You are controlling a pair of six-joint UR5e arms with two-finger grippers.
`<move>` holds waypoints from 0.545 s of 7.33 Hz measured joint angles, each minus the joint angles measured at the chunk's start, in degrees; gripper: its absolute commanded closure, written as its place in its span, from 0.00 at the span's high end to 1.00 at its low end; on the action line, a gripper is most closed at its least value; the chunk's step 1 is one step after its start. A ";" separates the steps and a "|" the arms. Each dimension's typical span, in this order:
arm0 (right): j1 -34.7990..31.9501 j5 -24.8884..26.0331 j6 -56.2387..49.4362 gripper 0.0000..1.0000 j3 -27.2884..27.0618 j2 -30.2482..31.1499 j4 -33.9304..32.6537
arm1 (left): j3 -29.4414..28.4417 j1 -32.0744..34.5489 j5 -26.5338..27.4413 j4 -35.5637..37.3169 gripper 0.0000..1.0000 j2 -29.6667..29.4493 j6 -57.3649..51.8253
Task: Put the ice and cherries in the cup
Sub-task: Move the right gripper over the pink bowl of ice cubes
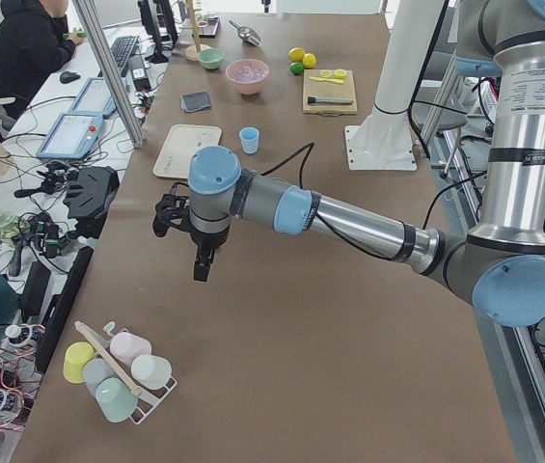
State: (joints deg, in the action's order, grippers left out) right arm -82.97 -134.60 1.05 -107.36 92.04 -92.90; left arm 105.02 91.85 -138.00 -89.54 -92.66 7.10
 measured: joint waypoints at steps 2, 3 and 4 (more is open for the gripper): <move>0.00 -0.06 -0.07 0.99 -0.06 0.18 0.00 | -0.64 -0.13 0.10 0.05 0.98 -0.37 0.00; 0.00 -0.15 0.25 0.99 -0.42 -0.07 0.02 | -1.51 -0.25 0.11 -0.02 0.98 -0.74 -0.04; 0.00 -0.18 0.97 0.99 -0.42 -0.69 0.04 | -2.09 -0.34 0.07 -0.12 0.98 -1.03 -0.04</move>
State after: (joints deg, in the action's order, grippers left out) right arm -82.97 -134.78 2.02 -107.78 91.35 -92.86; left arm 102.94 91.51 -137.94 -89.66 -93.69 7.06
